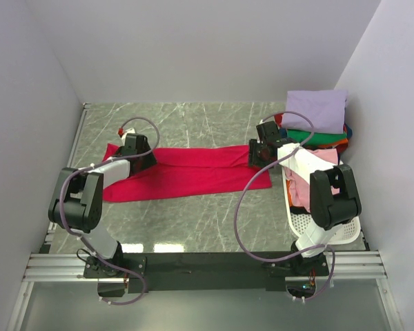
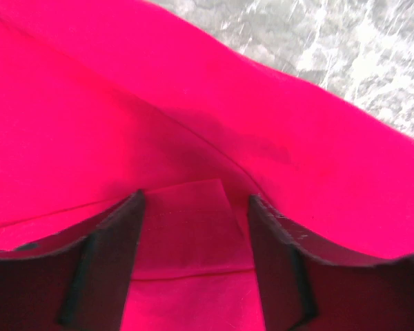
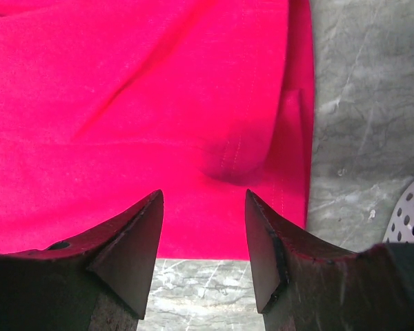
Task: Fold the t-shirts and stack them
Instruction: Fold the tshirt
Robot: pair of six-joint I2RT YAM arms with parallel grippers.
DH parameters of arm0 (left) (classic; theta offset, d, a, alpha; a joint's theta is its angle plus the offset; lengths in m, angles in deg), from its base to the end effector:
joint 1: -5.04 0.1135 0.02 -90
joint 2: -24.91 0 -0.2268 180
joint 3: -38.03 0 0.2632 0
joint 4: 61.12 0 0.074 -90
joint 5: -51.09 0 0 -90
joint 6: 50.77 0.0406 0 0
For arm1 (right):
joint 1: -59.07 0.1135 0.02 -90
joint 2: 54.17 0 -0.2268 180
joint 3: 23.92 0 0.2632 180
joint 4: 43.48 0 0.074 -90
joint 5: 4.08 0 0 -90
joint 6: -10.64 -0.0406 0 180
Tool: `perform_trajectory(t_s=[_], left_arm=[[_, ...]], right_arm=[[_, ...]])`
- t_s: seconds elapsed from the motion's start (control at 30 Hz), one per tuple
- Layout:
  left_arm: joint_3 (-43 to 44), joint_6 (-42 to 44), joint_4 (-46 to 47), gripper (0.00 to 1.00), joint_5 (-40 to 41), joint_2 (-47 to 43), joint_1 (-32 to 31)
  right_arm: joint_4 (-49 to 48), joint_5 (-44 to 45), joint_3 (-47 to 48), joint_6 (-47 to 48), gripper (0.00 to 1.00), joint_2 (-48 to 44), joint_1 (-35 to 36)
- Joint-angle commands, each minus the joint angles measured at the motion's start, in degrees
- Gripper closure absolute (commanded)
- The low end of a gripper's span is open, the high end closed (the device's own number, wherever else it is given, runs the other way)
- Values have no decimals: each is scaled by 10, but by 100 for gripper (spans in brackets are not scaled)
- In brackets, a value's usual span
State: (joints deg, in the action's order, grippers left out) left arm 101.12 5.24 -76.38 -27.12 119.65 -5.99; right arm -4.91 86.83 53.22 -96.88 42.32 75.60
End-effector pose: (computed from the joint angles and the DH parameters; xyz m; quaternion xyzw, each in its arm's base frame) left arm 0.3358 -0.0570 0.1184 -0.2211 0.8992 -0.0516 0.3740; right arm 0.3403 0.1003 0.1545 0.0105 0.9610 0.0736 0.2664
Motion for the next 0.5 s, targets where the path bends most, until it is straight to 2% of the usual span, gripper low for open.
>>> perform_trajectory(t_s=[0.0, 0.07, 0.23, 0.27, 0.3, 0.37, 0.4, 0.47], left_arm=[[26, 10, -7, 36, -9, 7, -6], [26, 8, -7, 40, -10, 11, -7], [24, 3, -16, 59, 4, -3, -8], [23, 2, -19, 64, 5, -6, -9], [21, 0, -18, 74, 4, -10, -10], [19, -2, -21, 85, 4, -17, -13], [18, -3, -25, 98, 6, -18, -16], [18, -11, -39, 99, 19, -25, -22]], right_arm=[[-9, 16, -2, -3, 42, -15, 4], [-9, 17, -1, -2, 42, -12, 4], [-8, 16, 3, -1, 42, -10, 4], [-8, 17, 4, -1, 42, -9, 5], [-8, 16, 5, -1, 42, -7, 5], [-9, 14, 6, -1, 42, -4, 4], [-9, 13, 7, -1, 42, -3, 4], [-10, 11, 7, -1, 42, -2, 4]])
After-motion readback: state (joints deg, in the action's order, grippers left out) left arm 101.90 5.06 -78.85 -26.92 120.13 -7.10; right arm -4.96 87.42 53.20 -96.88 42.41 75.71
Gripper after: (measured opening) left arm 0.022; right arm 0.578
